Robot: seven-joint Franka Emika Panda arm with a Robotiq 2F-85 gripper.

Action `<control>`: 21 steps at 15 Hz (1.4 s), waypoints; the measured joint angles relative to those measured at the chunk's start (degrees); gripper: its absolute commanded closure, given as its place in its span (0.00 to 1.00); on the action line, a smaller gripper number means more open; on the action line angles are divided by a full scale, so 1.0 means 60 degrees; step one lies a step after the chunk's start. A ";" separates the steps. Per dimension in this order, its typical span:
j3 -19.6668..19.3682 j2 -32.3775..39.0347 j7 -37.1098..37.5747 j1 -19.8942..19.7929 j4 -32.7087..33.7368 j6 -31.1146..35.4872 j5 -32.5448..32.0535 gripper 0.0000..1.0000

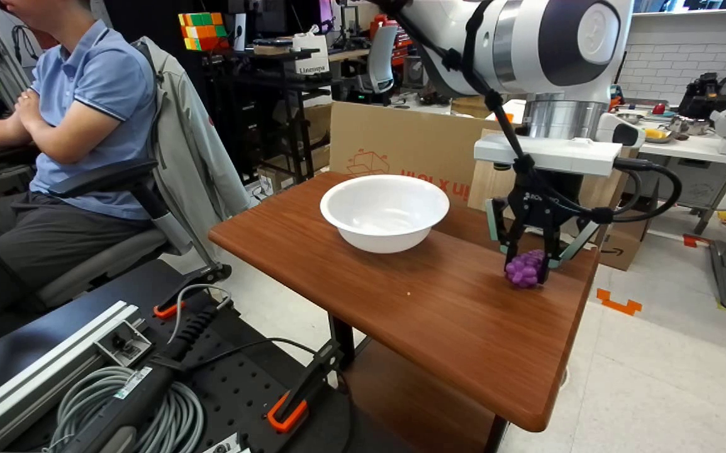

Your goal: Pick up the object from the table and put it in the cup

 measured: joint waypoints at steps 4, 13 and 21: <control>-0.0004 -0.0112 0.0148 -0.0099 -0.0097 0.0401 0.0050 0.82; 0.0699 -0.3285 -0.1142 -0.0106 -0.3915 0.3733 0.0664 0.82; 0.2106 -0.5470 -0.3941 -0.0034 -0.8059 0.6026 0.1557 0.82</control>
